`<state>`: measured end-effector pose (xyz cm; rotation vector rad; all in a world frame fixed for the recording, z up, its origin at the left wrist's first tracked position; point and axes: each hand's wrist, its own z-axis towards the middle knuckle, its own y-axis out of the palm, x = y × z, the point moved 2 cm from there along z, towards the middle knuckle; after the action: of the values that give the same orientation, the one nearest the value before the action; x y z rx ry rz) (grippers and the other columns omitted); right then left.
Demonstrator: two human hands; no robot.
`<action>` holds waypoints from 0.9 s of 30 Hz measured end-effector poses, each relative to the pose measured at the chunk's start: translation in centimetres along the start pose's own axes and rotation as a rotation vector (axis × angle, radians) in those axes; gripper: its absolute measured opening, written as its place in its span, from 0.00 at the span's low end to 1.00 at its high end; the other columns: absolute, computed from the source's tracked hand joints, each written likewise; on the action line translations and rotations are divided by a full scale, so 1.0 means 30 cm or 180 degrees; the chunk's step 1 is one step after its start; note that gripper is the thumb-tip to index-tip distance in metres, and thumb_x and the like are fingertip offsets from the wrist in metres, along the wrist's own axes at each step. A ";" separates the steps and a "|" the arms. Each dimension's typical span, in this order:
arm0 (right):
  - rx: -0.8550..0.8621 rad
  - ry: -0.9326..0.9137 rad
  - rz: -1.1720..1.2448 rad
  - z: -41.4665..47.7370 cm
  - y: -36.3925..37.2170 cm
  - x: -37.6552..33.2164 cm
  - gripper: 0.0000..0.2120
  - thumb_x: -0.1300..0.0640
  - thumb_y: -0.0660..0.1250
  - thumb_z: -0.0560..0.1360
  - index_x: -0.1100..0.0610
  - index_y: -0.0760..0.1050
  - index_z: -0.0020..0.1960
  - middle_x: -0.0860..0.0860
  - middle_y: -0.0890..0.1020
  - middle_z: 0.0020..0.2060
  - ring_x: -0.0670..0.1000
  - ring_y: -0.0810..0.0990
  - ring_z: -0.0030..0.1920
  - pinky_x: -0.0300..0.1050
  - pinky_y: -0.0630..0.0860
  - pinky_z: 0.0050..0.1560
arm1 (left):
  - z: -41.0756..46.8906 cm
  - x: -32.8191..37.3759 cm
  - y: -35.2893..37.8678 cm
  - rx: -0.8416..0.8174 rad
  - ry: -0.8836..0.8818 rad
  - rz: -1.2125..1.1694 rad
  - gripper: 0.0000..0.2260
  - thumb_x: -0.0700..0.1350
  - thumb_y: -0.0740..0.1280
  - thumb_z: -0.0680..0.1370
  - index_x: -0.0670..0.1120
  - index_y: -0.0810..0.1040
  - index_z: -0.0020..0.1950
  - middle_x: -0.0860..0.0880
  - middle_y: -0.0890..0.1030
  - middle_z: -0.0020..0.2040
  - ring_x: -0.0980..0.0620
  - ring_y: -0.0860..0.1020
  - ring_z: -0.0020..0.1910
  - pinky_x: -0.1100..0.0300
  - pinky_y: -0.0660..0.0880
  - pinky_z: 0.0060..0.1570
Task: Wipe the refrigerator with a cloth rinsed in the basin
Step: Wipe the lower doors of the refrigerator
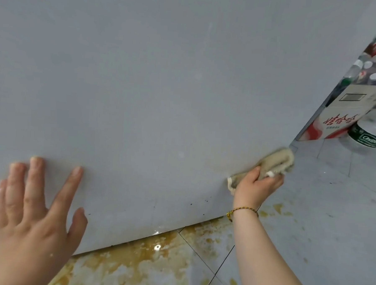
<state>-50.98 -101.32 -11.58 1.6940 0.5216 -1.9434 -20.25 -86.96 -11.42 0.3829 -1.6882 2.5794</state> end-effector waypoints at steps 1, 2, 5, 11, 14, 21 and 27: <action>-0.0126 0.0404 -0.0209 -0.014 -0.002 0.055 0.20 0.66 0.56 0.77 0.74 0.59 0.66 0.68 0.62 0.66 0.64 0.67 0.64 0.42 0.62 0.57 | -0.001 0.027 -0.016 0.0247 0.0106 -0.0063 0.26 0.56 0.48 0.76 0.58 0.47 0.74 0.41 0.48 0.76 0.30 0.52 0.71 0.28 0.57 0.62; -0.0190 0.1058 -0.0263 -0.026 -0.004 0.099 0.20 0.66 0.55 0.78 0.72 0.58 0.67 0.67 0.62 0.67 0.63 0.68 0.63 0.44 0.64 0.57 | -0.001 0.051 -0.031 0.0495 0.0236 -0.0141 0.27 0.54 0.50 0.75 0.60 0.48 0.74 0.46 0.44 0.77 0.29 0.55 0.70 0.27 0.60 0.60; -0.0265 0.2096 -0.0507 -0.120 -0.011 0.180 0.20 0.64 0.54 0.78 0.68 0.58 0.69 0.64 0.65 0.67 0.64 0.70 0.63 0.51 0.69 0.55 | 0.003 0.083 -0.050 0.0910 0.0479 -0.0029 0.25 0.53 0.50 0.77 0.60 0.49 0.74 0.55 0.39 0.76 0.30 0.56 0.70 0.27 0.64 0.57; -0.0663 0.0371 -0.0182 -0.415 0.060 0.060 0.25 0.63 0.56 0.74 0.71 0.57 0.68 0.64 0.62 0.64 0.54 0.66 0.59 0.23 0.62 0.52 | 0.005 0.086 -0.048 0.1102 0.0360 0.0225 0.26 0.49 0.55 0.73 0.55 0.55 0.71 0.41 0.49 0.72 0.52 0.39 0.74 0.30 0.59 0.61; -0.0800 0.0405 -0.0347 -0.455 0.064 0.122 0.28 0.61 0.55 0.75 0.69 0.52 0.71 0.65 0.59 0.67 0.57 0.65 0.62 0.35 0.63 0.57 | -0.001 0.079 -0.047 0.1106 0.0402 0.0237 0.28 0.49 0.54 0.73 0.57 0.52 0.73 0.41 0.49 0.72 0.52 0.39 0.74 0.32 0.58 0.63; -0.1301 0.3108 -0.1166 -0.368 0.052 0.351 0.22 0.52 0.52 0.81 0.65 0.60 0.69 0.59 0.66 0.69 0.49 0.73 0.59 0.43 0.71 0.56 | -0.005 0.069 -0.063 0.1282 0.0514 0.0398 0.32 0.47 0.55 0.72 0.56 0.47 0.74 0.38 0.51 0.71 0.52 0.39 0.75 0.52 0.43 0.72; -0.0469 0.1122 0.0533 -0.486 0.073 0.115 0.16 0.67 0.57 0.74 0.62 0.64 0.61 0.57 0.68 0.57 0.55 0.70 0.57 0.45 0.68 0.58 | -0.002 0.067 -0.066 0.1328 0.0641 0.0369 0.33 0.47 0.57 0.71 0.55 0.48 0.75 0.47 0.43 0.76 0.50 0.40 0.75 0.53 0.40 0.73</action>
<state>-38.40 -94.90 -17.10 1.9252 0.6111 -1.4603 -21.88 -86.32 -9.22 0.0295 -1.1379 2.9319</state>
